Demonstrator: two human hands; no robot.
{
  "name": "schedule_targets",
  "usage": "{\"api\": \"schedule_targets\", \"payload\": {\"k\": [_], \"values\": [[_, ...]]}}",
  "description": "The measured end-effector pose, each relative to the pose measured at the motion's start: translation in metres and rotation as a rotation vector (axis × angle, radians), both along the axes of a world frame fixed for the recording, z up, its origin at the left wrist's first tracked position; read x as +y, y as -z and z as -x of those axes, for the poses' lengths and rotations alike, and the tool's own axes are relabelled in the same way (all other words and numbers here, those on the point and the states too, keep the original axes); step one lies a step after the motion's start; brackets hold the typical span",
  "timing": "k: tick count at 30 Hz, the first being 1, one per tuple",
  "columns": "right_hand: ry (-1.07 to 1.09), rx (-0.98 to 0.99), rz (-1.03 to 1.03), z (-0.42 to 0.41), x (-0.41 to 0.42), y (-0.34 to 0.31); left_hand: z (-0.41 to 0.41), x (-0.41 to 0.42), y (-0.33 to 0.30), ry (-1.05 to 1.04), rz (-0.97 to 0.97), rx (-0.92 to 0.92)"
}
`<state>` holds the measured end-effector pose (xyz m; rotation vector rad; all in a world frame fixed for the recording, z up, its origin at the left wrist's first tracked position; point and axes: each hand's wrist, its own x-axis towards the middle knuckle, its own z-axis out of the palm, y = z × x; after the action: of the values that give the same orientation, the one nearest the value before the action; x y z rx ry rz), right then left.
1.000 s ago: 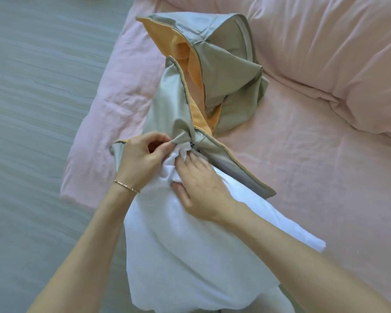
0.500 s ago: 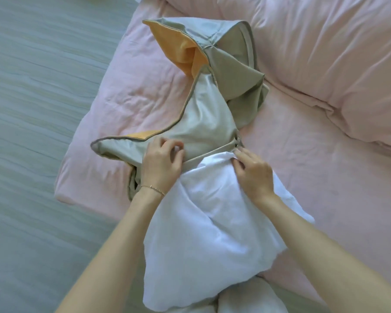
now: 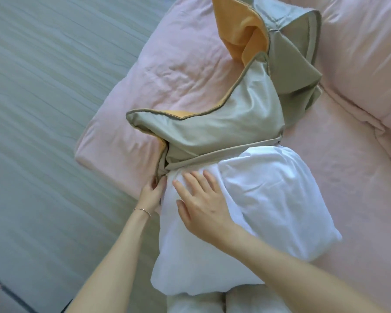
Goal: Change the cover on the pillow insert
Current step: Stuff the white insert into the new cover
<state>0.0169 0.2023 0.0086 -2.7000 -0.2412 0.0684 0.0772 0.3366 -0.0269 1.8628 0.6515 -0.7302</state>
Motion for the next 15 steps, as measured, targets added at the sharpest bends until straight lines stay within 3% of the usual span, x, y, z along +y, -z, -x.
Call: {"api": "schedule_targets", "payload": {"k": [3, 11, 15], "values": [[-0.007, 0.174, 0.126, -0.005, 0.001, 0.004, -0.004, 0.003, 0.007, -0.010, -0.021, -0.062], [0.218, 0.307, 0.216, -0.037, -0.036, -0.043, -0.027, -0.022, -0.037, 0.000, 0.221, -0.288], [0.541, 0.296, 0.104, -0.058, -0.087, -0.093, -0.053, -0.087, -0.102, 0.160, 0.382, -0.410]]}}
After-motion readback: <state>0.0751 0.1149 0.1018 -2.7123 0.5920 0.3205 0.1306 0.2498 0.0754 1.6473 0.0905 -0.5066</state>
